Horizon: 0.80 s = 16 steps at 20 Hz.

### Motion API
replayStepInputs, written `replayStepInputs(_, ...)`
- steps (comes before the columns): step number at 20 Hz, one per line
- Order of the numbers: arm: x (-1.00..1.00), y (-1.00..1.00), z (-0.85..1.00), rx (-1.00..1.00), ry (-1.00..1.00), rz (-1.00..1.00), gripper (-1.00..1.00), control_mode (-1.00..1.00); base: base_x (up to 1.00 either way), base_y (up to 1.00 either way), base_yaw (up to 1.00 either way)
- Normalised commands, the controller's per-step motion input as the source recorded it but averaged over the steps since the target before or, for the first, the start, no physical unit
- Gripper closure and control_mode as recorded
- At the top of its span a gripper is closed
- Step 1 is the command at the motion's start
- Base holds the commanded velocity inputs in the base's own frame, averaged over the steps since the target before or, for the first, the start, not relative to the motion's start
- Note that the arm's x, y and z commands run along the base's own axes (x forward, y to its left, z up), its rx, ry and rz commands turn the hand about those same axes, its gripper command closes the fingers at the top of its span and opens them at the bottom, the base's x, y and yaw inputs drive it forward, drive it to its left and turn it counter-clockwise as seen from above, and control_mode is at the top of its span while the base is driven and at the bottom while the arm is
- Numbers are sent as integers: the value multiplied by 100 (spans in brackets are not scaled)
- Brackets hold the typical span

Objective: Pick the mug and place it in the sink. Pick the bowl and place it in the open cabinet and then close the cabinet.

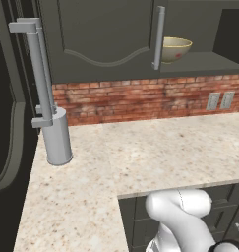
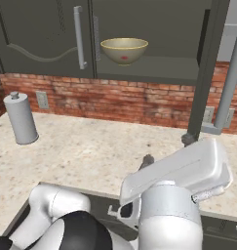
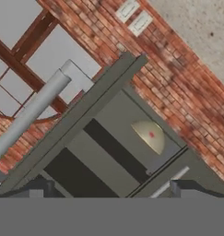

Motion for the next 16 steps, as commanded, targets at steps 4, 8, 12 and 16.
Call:
replayStepInputs(4, -4, -71, 0, 13, 0, 0, -100, -100, 0, 0, 0)
replayStepInputs(8, 0, -59, 0, 16, 2, 0, -100, -100, 0, 0, 0)
replayStepInputs(12, 6, -42, 0, 14, 7, 0, -100, -100, 0, 0, 0)
replayStepInputs(16, 4, -32, -6, 15, 7, 3, -100, -100, 0, 0, 0)
